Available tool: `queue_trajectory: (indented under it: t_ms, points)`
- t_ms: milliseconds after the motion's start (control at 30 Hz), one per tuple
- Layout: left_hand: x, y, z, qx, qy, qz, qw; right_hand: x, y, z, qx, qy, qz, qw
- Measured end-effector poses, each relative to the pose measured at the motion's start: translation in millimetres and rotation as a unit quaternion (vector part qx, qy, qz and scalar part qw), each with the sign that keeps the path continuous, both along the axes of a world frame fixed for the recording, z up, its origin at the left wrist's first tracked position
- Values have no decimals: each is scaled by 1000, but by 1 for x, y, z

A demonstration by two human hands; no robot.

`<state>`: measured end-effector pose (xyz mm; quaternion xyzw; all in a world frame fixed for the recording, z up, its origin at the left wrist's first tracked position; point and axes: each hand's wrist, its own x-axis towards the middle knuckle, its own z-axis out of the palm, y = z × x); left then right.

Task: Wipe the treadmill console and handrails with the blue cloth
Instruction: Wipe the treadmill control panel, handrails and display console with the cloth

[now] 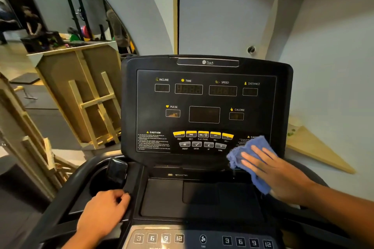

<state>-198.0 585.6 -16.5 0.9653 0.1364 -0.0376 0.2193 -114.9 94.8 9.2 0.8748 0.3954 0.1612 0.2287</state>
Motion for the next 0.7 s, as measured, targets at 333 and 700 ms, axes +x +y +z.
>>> queue_trajectory:
  t_ms: [333,700]
  points:
    - [0,1,0,6,-14,-8,1000,24,44,49,-72,87,93,989]
    - [-4,-3,6,13,-21,-11,1000,41,215,30,14,127,151,980]
